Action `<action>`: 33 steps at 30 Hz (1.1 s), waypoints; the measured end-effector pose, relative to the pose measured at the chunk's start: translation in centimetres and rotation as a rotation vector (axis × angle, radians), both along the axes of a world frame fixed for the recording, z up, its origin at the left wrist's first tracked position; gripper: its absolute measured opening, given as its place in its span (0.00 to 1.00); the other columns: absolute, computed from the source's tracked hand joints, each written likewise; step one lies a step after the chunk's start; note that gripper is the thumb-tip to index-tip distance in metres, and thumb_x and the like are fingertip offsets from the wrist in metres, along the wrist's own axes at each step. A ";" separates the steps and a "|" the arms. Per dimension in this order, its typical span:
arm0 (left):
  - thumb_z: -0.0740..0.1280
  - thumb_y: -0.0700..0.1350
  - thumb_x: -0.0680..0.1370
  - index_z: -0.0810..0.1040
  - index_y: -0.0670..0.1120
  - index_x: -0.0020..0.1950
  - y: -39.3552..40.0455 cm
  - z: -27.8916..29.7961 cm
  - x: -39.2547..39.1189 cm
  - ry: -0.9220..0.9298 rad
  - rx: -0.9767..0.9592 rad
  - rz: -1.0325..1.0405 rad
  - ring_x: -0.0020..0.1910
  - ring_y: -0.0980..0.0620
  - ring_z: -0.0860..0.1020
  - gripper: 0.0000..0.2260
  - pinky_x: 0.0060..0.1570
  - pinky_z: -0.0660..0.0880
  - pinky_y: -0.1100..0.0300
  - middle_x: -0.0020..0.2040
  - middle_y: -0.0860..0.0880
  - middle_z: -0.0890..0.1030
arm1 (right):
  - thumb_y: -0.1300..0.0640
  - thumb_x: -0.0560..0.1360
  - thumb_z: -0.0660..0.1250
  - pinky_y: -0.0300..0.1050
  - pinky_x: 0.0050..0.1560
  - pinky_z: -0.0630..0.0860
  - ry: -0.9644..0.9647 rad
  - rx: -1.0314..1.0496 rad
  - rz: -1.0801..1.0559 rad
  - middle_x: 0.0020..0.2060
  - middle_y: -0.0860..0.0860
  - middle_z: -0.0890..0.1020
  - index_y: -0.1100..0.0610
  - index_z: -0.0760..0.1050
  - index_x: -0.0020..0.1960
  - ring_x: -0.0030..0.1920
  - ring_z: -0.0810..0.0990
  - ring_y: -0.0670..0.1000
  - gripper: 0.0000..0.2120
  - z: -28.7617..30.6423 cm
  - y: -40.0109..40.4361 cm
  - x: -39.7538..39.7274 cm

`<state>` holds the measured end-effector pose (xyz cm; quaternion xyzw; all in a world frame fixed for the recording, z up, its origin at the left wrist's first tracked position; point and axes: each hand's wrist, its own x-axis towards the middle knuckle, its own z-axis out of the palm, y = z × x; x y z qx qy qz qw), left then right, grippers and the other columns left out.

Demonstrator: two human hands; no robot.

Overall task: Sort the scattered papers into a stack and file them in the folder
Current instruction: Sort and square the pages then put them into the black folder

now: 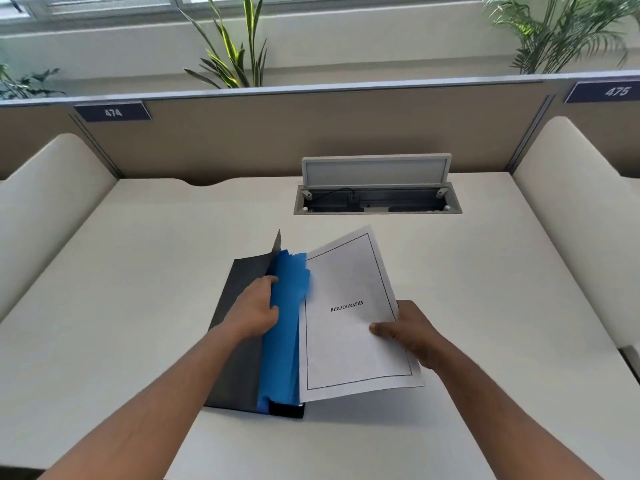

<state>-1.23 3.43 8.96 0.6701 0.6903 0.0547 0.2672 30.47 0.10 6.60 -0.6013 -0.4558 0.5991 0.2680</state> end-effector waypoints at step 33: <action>0.60 0.34 0.77 0.56 0.57 0.80 0.0 1.3 0.5 -0.193 0.073 0.089 0.52 0.54 0.75 0.34 0.49 0.71 0.65 0.67 0.50 0.75 | 0.60 0.71 0.73 0.54 0.56 0.84 -0.183 0.058 -0.010 0.54 0.54 0.85 0.57 0.81 0.59 0.52 0.84 0.56 0.17 2.0 0.9 -9.8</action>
